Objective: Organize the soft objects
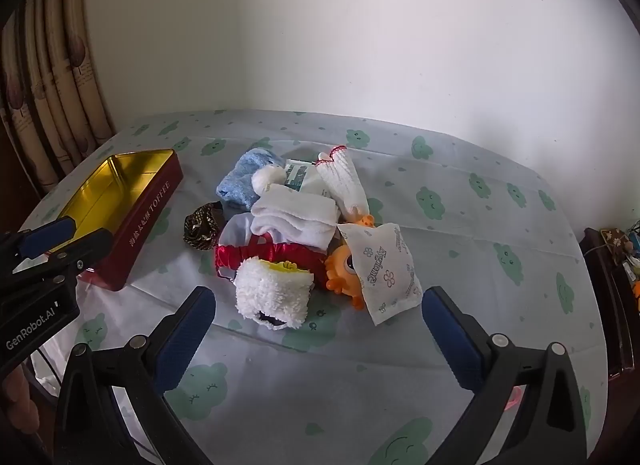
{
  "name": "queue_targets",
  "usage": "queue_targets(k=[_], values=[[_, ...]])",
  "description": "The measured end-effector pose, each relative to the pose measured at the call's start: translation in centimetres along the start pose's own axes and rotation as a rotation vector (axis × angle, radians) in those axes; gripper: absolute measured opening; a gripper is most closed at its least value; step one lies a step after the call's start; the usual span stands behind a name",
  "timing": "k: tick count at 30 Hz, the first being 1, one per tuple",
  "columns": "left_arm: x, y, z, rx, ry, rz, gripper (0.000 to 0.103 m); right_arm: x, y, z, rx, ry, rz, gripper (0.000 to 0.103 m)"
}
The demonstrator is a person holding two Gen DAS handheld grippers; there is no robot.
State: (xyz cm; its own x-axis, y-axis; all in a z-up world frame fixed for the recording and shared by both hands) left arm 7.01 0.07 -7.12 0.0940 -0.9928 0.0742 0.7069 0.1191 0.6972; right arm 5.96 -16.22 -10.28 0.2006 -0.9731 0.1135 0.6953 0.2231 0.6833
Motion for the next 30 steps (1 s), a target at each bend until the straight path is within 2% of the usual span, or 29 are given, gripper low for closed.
queue_targets(k=[20, 30], values=[[-0.75, -0.08, -0.28, -0.009, -0.001, 0.046, 0.052, 0.00, 0.05, 0.23, 0.008, -0.001, -0.001, 0.103], [-0.61, -0.26, -0.36, -0.013, 0.002, 0.032, 0.052, -0.19, 0.12, 0.45, 0.010, 0.005, -0.004, 0.103]])
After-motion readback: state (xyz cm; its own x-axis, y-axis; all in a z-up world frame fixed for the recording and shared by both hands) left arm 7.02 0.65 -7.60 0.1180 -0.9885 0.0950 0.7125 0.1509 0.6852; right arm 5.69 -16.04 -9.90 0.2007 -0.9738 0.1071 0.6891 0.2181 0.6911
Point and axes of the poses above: each gripper's, at about its wrist camera, not at the fingertips, and z roughly against the way its jaws point, x to its right, y to its top, the point moved 10 cm from there along -z, roughly the way its jaws point, and after that the axes turned 11 degrees about z, right-handed, at the moved point
